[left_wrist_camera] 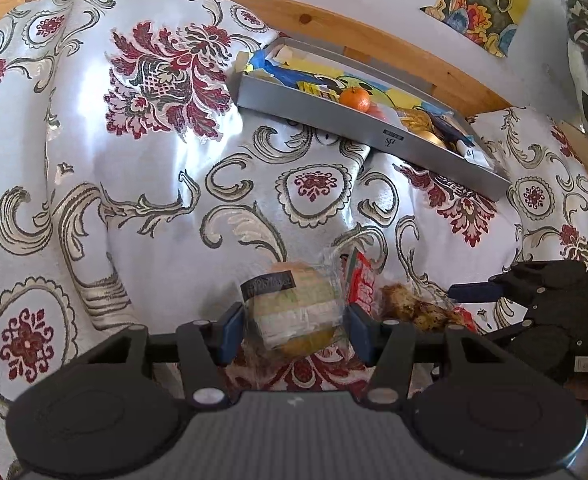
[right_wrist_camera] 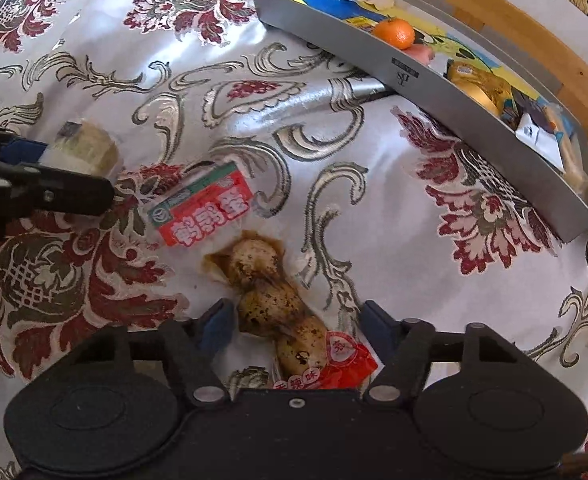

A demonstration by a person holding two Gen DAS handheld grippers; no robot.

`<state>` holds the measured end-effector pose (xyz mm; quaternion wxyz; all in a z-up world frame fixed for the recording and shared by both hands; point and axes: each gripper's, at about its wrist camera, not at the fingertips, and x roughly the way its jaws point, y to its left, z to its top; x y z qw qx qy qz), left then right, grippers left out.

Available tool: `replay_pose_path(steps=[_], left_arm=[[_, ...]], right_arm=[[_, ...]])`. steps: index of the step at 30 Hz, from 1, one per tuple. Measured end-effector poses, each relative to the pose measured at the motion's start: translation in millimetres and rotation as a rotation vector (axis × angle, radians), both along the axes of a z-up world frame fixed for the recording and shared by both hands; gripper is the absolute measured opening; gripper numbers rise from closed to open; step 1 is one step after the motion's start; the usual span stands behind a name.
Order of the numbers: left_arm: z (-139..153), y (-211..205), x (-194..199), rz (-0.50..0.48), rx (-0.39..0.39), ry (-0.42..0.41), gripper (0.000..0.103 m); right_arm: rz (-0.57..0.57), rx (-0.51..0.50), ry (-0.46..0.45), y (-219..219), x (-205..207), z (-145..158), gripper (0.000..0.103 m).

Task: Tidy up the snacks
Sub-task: 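Hold the bun with the left tool while the right tool grasps the quail egg bag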

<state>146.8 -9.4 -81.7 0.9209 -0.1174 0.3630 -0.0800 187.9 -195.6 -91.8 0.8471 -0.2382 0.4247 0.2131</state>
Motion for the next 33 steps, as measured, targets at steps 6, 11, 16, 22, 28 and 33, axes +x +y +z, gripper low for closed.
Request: replay_pose_path(steps=[6, 11, 16, 22, 28, 33], left_arm=[[1, 0, 0, 0.001, 0.005, 0.000, 0.058], [0, 2, 0, 0.014, 0.006, 0.008, 0.058], [0, 3, 1, 0.024, -0.003, 0.010, 0.058], [0, 3, 1, 0.027, -0.007, 0.005, 0.058], [1, 4, 0, 0.037, -0.016, -0.003, 0.058], [1, 4, 0, 0.041, -0.020, -0.006, 0.058]], right_arm=[[0.013, 0.002, -0.010, 8, -4, 1, 0.058], [0.049, -0.045, -0.064, 19, -13, 1, 0.050], [0.066, -0.066, -0.086, 24, -15, -1, 0.046], [0.080, -0.080, -0.112, 26, -20, -2, 0.042], [0.163, -0.221, -0.213, 41, -36, -8, 0.041], [0.183, -0.301, -0.283, 44, -43, -9, 0.041]])
